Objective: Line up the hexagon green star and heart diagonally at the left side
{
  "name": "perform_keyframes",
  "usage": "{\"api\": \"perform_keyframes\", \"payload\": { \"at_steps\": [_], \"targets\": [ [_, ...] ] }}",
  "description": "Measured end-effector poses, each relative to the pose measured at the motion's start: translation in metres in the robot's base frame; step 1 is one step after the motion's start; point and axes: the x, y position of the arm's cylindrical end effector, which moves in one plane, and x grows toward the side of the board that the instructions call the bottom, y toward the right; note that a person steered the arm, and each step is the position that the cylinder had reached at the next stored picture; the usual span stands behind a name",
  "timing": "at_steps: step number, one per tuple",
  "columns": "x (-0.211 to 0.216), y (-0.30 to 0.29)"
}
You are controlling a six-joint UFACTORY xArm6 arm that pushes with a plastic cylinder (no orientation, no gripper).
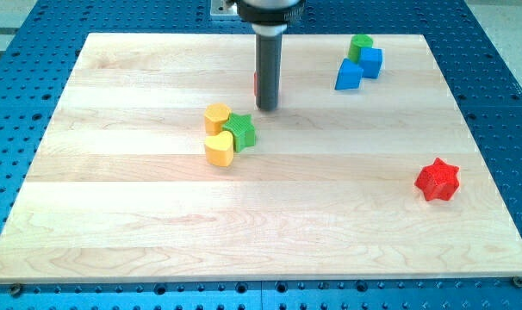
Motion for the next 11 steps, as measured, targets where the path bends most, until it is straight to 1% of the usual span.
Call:
{"api": "perform_keyframes", "payload": {
  "at_steps": [1, 2, 4, 6, 7, 8, 9, 10, 11],
  "targets": [
    [-0.019, 0.004],
    [-0.014, 0.024],
    [-0.02, 0.062],
    [-0.02, 0.063],
    [0.012, 0.068],
    [0.046, 0.056],
    [0.064, 0.017],
    [0.065, -0.032],
    [0.089, -0.086]
  ]
}}
